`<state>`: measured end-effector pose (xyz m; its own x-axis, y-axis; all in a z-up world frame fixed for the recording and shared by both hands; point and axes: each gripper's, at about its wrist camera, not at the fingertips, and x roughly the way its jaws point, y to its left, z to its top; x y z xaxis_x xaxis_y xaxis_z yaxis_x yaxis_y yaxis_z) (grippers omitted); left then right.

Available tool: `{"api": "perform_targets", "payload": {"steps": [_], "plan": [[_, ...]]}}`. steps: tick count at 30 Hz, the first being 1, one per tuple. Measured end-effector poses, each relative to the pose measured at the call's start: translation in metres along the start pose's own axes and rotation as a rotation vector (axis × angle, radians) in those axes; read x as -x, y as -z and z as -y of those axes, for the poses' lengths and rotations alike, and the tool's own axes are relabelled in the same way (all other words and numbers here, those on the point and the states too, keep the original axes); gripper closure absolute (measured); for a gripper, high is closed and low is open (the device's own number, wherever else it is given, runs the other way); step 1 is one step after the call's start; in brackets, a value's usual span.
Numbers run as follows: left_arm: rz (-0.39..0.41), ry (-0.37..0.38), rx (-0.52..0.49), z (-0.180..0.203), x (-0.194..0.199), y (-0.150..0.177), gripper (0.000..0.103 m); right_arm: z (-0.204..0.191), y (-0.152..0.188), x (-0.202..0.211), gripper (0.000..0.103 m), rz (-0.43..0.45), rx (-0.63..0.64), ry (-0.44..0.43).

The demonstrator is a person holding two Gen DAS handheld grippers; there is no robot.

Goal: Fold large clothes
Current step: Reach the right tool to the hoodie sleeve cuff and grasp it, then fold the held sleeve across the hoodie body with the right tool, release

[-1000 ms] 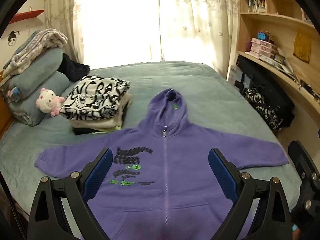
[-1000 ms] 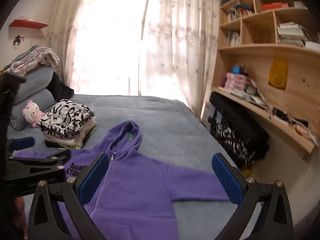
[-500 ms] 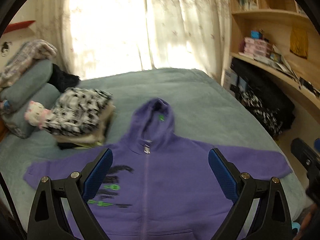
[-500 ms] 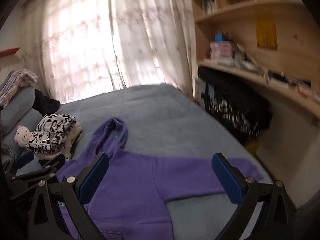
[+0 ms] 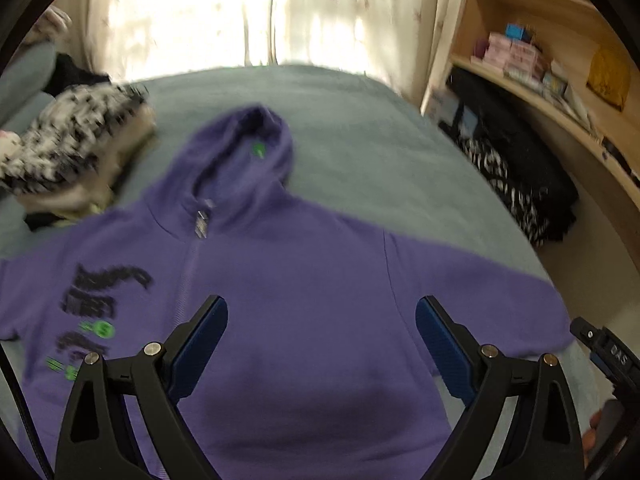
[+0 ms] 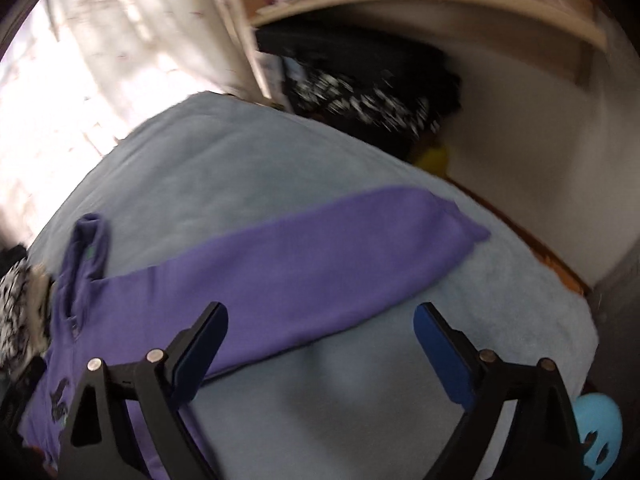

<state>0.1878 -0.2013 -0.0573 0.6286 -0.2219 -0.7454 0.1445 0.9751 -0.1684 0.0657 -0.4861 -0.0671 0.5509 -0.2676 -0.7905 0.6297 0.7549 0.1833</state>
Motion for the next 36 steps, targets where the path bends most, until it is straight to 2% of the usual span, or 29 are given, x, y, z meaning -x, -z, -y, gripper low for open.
{"api": "perform_targets", "payload": {"steps": [2,5,8,15,17,18,19,20,21,22,26,31,36], "plan": [[-0.014,-0.012,-0.007,0.003,-0.015,0.004,0.009,0.018,0.000,-0.021,0.010,-0.046,-0.058,-0.001],[-0.022,-0.028,-0.030,0.008,-0.029,0.009,0.009,0.046,0.002,-0.050,0.017,-0.113,-0.182,-0.034],[-0.023,-0.040,-0.058,0.012,-0.042,0.015,0.009,0.066,0.005,-0.074,0.022,-0.155,-0.269,-0.032],[-0.164,-0.040,-0.089,0.022,-0.078,0.019,0.009,0.066,-0.006,-0.098,0.024,-0.177,-0.329,-0.025],[-0.165,-0.045,-0.081,0.022,-0.082,0.021,0.009,0.063,-0.010,-0.103,0.034,-0.172,-0.327,-0.027],[-0.164,-0.045,-0.080,0.020,-0.083,0.021,0.009,0.061,-0.013,-0.105,0.055,-0.172,-0.317,-0.011],[-0.168,-0.035,-0.077,0.019,-0.084,0.021,0.009,0.060,-0.015,-0.106,0.071,-0.175,-0.309,0.001],[-0.179,-0.023,-0.072,0.018,-0.085,0.021,0.009,0.059,-0.018,-0.107,0.076,-0.173,-0.306,0.004],[-0.192,-0.020,-0.069,0.015,-0.086,0.020,0.009,0.057,-0.021,-0.105,0.087,-0.160,-0.303,-0.003],[-0.213,-0.018,-0.066,0.014,-0.087,0.020,0.009,0.056,-0.023,-0.103,0.090,-0.150,-0.296,-0.009],[-0.234,0.001,-0.039,-0.001,-0.081,0.017,0.009,0.023,-0.032,-0.062,0.092,-0.002,-0.187,-0.026],[-0.175,-0.004,-0.006,-0.025,-0.056,0.012,0.009,-0.054,-0.031,0.002,0.093,0.137,0.009,-0.196],[-0.113,0.018,0.064,-0.056,-0.026,0.008,0.009,-0.133,-0.009,0.035,0.093,0.186,0.201,-0.275]]}}
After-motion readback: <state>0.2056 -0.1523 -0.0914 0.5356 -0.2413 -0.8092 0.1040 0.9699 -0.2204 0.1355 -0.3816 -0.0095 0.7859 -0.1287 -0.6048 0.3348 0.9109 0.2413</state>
